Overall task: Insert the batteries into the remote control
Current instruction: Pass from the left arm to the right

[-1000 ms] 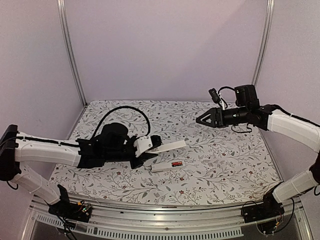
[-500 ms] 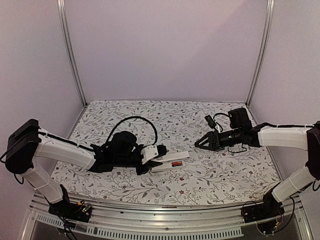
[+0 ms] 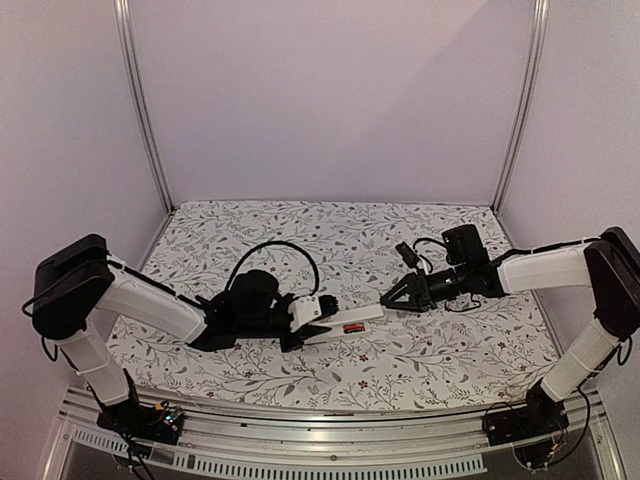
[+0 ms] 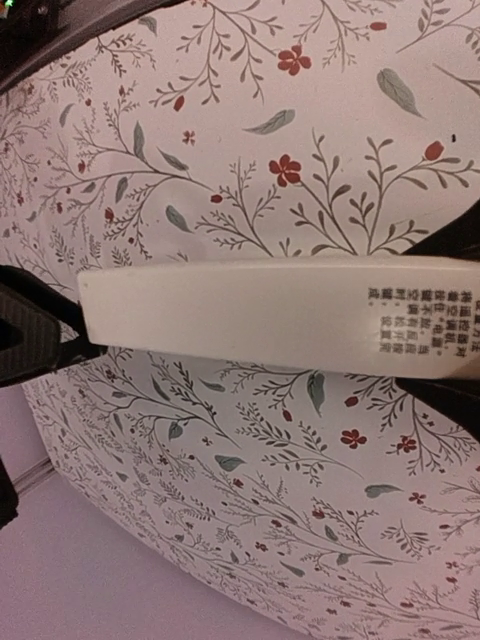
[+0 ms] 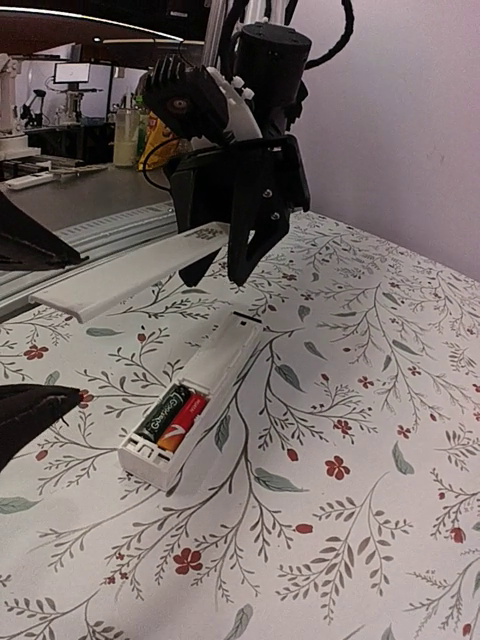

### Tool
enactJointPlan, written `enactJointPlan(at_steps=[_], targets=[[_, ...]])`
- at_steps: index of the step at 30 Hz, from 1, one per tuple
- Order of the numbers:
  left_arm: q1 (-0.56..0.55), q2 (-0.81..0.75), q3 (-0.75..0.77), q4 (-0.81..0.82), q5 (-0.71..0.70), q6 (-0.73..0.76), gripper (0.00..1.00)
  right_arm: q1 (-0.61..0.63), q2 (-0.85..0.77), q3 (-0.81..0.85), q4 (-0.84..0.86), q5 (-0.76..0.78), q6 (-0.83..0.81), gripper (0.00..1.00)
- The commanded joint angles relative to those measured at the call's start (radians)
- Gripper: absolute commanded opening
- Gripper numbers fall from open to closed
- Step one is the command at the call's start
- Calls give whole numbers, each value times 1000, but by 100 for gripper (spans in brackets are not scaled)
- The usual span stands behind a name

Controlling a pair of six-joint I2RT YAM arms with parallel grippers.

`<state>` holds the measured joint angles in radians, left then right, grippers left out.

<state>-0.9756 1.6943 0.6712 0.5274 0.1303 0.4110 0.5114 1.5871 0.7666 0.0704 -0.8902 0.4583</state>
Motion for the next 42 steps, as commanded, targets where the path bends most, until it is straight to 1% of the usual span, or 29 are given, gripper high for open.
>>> enactJointPlan(at_steps=[1, 5, 16, 21, 24, 26, 27, 29, 30, 31, 33, 34, 37, 38, 40, 42], targets=[[11, 31, 11, 46, 2, 24, 10, 7, -1, 0, 21, -52, 5, 36], [12, 41, 12, 49, -11, 43, 10, 11, 7, 5, 41, -65, 32, 30], [13, 52, 11, 92, -1, 49, 9, 29, 58, 18, 28, -73, 51, 30], [16, 70, 27, 93, 8, 57, 9, 30, 56, 19, 50, -107, 63, 17], [20, 77, 35, 94, 11, 58, 9, 30, 55, 7, 77, -122, 89, 7], [22, 82, 41, 93, 12, 58, 9, 30, 56, 7, 73, -122, 92, 4], [22, 83, 41, 90, 14, 58, 9, 30, 57, 8, 71, -126, 92, 1], [24, 84, 42, 83, 17, 58, 11, 31, 64, 12, 70, -130, 95, 0], [24, 84, 44, 72, 18, 57, 13, 30, 67, 15, 68, -131, 94, 0], [26, 84, 49, 55, 20, 55, 19, 30, 76, 19, 66, -131, 92, 0], [27, 82, 60, 5, 22, 47, 41, 27, 93, 31, 61, -136, 83, 0], [27, 75, 64, -19, 23, 44, 48, 23, 107, 40, 51, -140, 73, 0], [34, 49, 68, -89, 41, 37, 65, 11, 144, 75, 18, -152, 39, 0], [38, 36, 69, -113, 56, 34, 70, 7, 151, 85, 7, -154, 29, 0], [51, 10, 72, -165, 95, 27, 76, 0, 171, 101, -12, -158, 11, 0], [65, -13, 74, -227, 129, 17, 78, -4, 190, 114, -23, -167, -4, 0]])
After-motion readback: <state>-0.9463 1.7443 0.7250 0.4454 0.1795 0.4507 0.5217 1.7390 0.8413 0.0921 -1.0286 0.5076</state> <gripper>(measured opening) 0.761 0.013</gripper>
